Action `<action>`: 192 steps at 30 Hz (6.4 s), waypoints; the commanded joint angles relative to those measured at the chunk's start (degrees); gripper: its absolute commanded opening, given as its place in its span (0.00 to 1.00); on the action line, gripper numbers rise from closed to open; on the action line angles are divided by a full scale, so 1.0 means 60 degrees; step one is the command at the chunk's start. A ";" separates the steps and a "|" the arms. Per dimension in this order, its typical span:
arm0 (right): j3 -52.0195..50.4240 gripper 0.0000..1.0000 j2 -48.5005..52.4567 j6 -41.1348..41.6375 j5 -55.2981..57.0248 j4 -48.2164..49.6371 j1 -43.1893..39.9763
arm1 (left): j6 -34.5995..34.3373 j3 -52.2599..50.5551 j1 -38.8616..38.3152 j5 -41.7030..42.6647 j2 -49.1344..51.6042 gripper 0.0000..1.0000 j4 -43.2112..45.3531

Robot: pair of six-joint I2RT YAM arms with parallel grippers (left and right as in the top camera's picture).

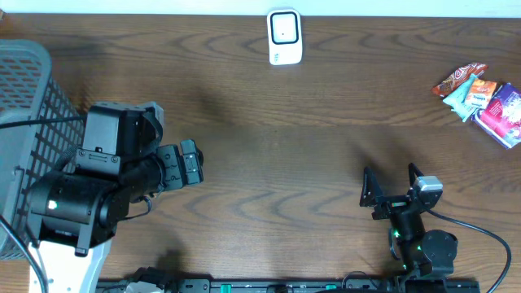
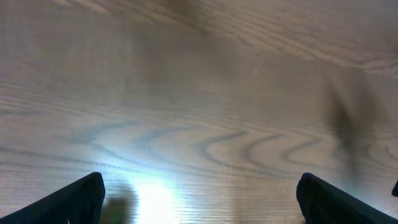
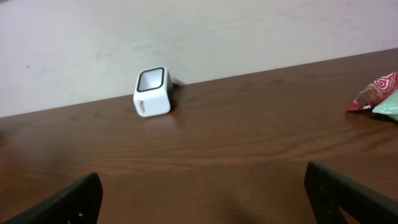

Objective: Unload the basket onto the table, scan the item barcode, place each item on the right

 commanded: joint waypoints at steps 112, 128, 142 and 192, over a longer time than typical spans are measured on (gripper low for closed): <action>-0.0018 0.99 -0.0091 -0.0135 0.0113 -0.0044 0.0084 | 0.3209 -1.3861 0.1825 -0.1388 -1.0378 0.98 1.1803; -0.0018 0.99 -0.0091 -0.0135 0.0109 -0.0044 0.0084 | 0.3373 -1.3857 0.1825 -0.1220 -1.0375 0.98 1.1843; -0.0018 0.99 -0.0091 -0.0135 0.0113 -0.0044 0.0084 | 0.3377 -1.3857 0.1825 -0.1224 -1.0349 0.98 1.1872; -0.0018 0.99 -0.0091 -0.1534 0.0364 -0.0102 0.0047 | 0.3377 -1.3857 0.1825 -0.1224 -1.0349 0.98 1.1872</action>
